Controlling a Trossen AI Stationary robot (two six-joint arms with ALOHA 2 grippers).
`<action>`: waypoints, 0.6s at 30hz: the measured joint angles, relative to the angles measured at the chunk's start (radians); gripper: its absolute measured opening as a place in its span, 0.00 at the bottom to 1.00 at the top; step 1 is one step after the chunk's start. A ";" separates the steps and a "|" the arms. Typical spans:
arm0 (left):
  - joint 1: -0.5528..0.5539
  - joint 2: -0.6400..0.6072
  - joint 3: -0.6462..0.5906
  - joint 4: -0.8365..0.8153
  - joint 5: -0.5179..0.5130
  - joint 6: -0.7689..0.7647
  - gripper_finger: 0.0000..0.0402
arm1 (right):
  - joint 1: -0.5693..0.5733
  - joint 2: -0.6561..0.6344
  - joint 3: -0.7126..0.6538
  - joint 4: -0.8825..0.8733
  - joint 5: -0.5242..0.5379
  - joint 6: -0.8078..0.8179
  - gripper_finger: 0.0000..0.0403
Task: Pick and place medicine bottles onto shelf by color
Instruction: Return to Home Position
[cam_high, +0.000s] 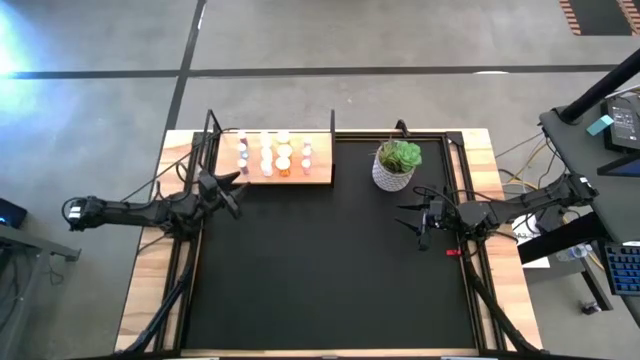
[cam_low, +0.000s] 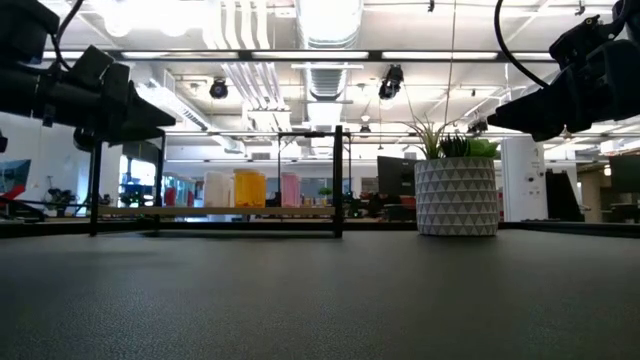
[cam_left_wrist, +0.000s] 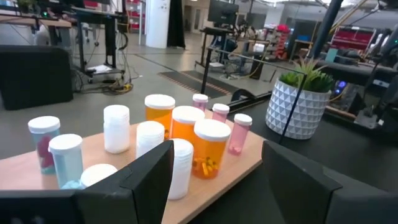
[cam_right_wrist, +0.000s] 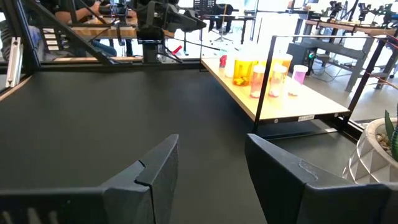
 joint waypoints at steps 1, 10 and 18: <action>0.000 -0.003 -0.003 0.002 0.000 0.000 0.57 | 0.000 0.000 0.000 0.000 0.000 0.000 0.44; 0.000 0.002 -0.012 0.003 0.005 -0.008 0.57 | 0.000 0.000 0.000 0.000 0.000 0.000 0.44; 0.000 0.016 -0.013 0.001 -0.012 -0.003 0.57 | 0.000 0.000 0.000 0.000 0.000 0.000 0.44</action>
